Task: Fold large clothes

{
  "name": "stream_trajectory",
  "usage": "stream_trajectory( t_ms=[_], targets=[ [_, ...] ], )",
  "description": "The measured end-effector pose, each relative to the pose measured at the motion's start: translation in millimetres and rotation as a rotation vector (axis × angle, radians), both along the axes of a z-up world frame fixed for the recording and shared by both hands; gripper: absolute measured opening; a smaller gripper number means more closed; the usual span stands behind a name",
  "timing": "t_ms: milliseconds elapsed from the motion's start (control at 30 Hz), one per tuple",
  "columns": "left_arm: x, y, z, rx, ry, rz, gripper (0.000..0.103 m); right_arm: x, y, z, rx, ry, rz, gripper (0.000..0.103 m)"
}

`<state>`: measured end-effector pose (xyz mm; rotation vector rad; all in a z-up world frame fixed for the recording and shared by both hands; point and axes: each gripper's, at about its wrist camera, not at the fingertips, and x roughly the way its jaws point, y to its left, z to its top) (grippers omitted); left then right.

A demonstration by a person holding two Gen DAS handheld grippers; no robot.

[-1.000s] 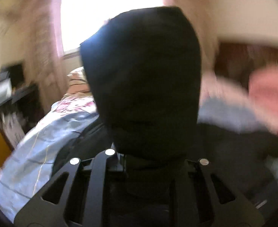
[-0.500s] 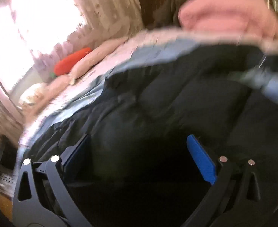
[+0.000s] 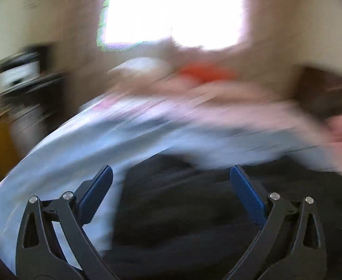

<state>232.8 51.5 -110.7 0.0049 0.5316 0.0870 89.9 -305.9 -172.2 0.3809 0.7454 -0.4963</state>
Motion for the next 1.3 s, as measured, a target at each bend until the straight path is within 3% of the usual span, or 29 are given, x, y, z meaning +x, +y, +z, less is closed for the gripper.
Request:
stream_trajectory(
  t_ms=[67, 100, 133, 200, 233, 300, 367, 400, 467, 533, 600, 667, 767, 900, 967, 1033, 1100, 1200, 1300],
  targets=[
    [13.0, 26.2, -43.4, 0.077, 0.085, 0.068, 0.101, 1.6, 13.1, 0.4, -0.019, -0.003, 0.03, 0.102],
    [16.3, 46.2, -67.9, 0.02, 0.14, 0.045, 0.101, 2.9, 19.8, 0.6, -0.03, -0.006, 0.046, 0.102],
    [22.3, 65.1, -82.7, -0.092, 0.192, 0.046, 0.101, 6.5, 28.7, -0.4, -0.046, -0.003, 0.068, 0.102],
    [32.4, 107.9, -104.6, -0.413, 0.263, 0.088, 0.101, 12.6, 41.5, -3.5, -0.062, 0.014, 0.098, 0.102],
    [33.2, 123.1, -110.9, -0.485, 0.276, 0.12, 0.101, 15.2, 52.0, -3.9, -0.063, 0.013, 0.124, 0.102],
    [28.0, 129.0, -115.0, -0.476, 0.261, 0.149, 0.101, 14.6, 73.5, 5.9, -0.086, -0.024, 0.148, 0.102],
    [26.6, 114.2, -116.0, -0.402, 0.257, 0.159, 0.101, 13.2, 98.1, 22.1, -0.106, -0.092, 0.189, 0.102],
    [26.7, 100.6, -113.2, -0.327, 0.249, 0.163, 0.101, 13.2, 118.9, 35.9, -0.116, -0.15, 0.252, 0.102],
    [18.0, 92.5, -104.2, -0.265, 0.241, 0.168, 0.101, 17.9, 153.7, 55.1, -0.148, -0.225, 0.364, 0.102],
    [16.9, 91.5, -103.4, -0.261, 0.244, 0.17, 0.101, 30.9, 190.8, 66.7, -0.2, -0.251, 0.486, 0.102],
    [17.8, 99.4, -98.9, -0.281, 0.248, 0.167, 0.101, 60.0, 230.8, 71.0, -0.268, -0.194, 0.595, 0.102],
    [14.8, 106.0, -101.9, -0.283, 0.248, 0.168, 0.101, 85.5, 253.9, 74.3, -0.314, -0.117, 0.599, 0.102],
    [19.7, 103.9, -106.0, -0.275, 0.238, 0.171, 0.101, 114.5, 279.7, 76.5, -0.316, -0.101, 0.668, 0.102],
    [20.7, 111.1, -110.4, -0.317, 0.232, 0.166, 0.101, 161.2, 298.1, 30.8, -0.492, 0.152, 0.687, 0.102],
    [20.0, 112.5, -110.0, -0.321, 0.224, 0.162, 0.101, 169.6, 282.1, 14.2, -0.543, 0.177, 0.678, 0.102],
    [18.9, 108.5, -106.4, -0.301, 0.216, 0.148, 0.101, 175.4, 251.6, 7.3, -0.496, 0.177, 0.654, 0.102],
    [19.3, 100.4, -104.4, -0.265, 0.212, 0.125, 0.101, 180.1, 204.1, 6.9, -0.315, 0.177, 0.597, 0.102],
    [19.2, 92.5, -102.1, -0.227, 0.207, 0.106, 0.101, 182.9, 143.9, 3.1, -0.18, 0.167, 0.464, 0.102],
    [19.5, 88.3, -101.2, -0.218, 0.205, 0.094, 0.101, 184.1, 96.2, -26.2, 0.066, 0.198, 0.392, 0.102]
  ],
)
